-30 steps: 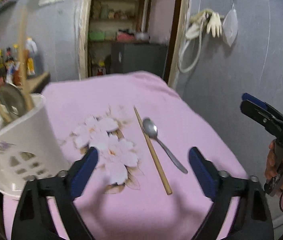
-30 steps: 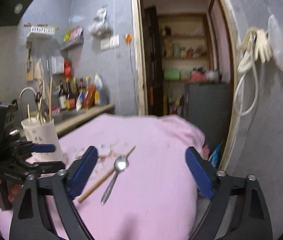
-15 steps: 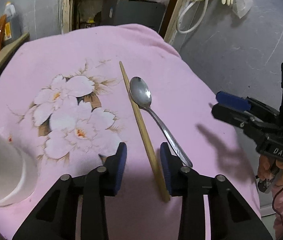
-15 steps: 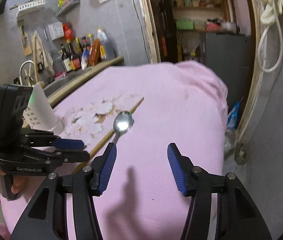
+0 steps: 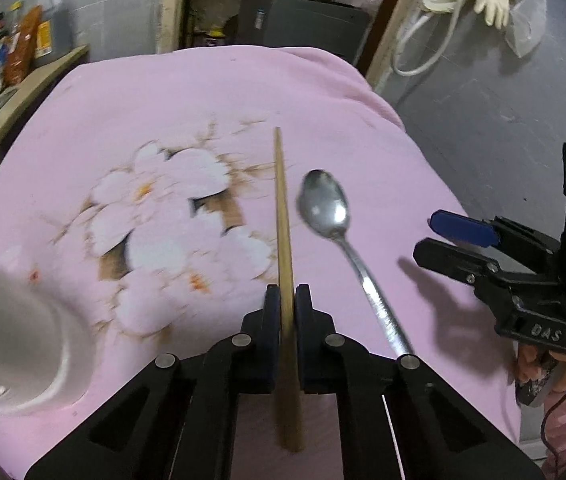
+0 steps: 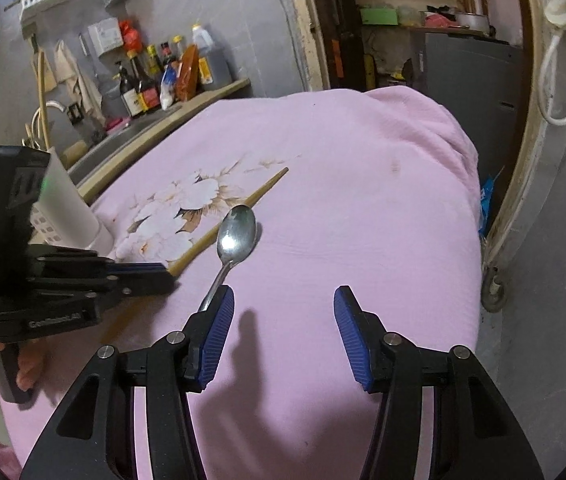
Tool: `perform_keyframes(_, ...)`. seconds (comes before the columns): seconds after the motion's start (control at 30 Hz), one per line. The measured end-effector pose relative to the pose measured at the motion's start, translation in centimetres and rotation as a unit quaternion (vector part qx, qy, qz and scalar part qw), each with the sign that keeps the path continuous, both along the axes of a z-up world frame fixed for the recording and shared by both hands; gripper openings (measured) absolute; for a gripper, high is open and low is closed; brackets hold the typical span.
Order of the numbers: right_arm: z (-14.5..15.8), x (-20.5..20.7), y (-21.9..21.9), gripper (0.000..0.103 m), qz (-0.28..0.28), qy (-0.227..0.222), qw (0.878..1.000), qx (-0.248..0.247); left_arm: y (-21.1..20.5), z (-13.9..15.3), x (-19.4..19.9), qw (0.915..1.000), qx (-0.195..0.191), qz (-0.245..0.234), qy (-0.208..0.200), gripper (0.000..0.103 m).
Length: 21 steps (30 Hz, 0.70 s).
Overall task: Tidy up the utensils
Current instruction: 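Close the left tool on the wooden chopstick while the right tool grips the metal spoon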
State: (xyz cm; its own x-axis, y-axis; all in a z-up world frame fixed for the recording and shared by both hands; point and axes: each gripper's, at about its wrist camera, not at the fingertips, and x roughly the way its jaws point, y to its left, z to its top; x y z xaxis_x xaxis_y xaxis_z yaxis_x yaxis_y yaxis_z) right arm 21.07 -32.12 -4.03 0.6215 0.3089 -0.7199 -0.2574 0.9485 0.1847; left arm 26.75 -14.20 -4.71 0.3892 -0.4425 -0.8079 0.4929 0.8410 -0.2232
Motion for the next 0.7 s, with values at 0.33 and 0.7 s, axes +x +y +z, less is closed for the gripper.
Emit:
perform_keyframes(0.33,-0.5,3.3,4.1,0.051,0.045,0.019,0.998,-0.045,4.1,1.3,-3.3,0.9987,-0.011,0.049,-0.003,0.005)
perform_keyframes(0.7,-1.7,5.8,7.4,0.043,0.041,0.016,0.993,-0.113,6.5,2.0,-5.7,0.9987,-0.014,0.049,0.007,0.005)
